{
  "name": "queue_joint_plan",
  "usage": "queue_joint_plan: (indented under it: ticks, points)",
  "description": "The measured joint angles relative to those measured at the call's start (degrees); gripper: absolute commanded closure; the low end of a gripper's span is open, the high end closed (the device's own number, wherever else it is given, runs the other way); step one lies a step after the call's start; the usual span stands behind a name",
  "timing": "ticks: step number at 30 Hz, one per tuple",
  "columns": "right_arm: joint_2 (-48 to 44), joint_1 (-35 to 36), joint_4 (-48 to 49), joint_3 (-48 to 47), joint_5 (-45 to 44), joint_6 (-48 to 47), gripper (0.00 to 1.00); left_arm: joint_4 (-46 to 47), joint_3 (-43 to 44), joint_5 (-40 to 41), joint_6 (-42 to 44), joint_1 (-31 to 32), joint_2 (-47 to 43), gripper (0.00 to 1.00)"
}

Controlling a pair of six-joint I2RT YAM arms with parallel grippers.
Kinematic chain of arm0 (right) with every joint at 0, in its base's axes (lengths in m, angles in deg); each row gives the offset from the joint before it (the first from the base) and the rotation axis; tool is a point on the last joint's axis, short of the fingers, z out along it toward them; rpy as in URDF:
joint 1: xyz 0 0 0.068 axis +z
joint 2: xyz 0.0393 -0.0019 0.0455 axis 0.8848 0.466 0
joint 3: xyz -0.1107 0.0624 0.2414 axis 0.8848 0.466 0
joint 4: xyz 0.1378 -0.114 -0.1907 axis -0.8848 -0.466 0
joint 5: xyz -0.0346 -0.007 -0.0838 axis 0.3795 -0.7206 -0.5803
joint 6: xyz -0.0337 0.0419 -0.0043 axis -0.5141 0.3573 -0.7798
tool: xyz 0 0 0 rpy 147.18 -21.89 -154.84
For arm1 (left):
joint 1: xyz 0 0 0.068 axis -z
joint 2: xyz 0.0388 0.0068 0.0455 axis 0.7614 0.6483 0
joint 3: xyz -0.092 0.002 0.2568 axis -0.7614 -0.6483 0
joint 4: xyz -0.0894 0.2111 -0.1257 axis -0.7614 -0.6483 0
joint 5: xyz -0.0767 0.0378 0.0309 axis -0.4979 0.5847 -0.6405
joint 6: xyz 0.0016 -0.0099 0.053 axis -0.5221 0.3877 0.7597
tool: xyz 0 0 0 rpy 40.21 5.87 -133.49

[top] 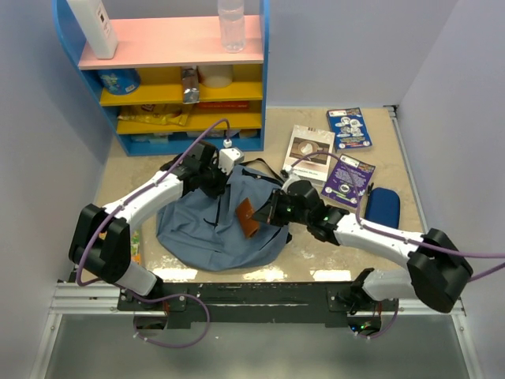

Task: Pack the student bag
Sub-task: Place the personal item in the student bag.

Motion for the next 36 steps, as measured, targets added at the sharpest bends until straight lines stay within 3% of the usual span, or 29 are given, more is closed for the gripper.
queue_joint_plan:
  ticks: [13,25,36]
  points:
    - [8.4,2.4,7.0,-2.7,2.5,1.6,1.00,-0.3,0.0,-1.6,0.3,-0.2,0.5,0.98]
    - [-3.5,2.7,3.4,-3.8,2.3,1.4,1.00,0.1,0.0,-1.7,0.5,-0.2,1.1,0.99]
    - [8.5,2.7,7.6,-3.0,2.4,2.2,1.00,-0.2,0.0,-1.9,0.6,-0.2,1.0,1.00]
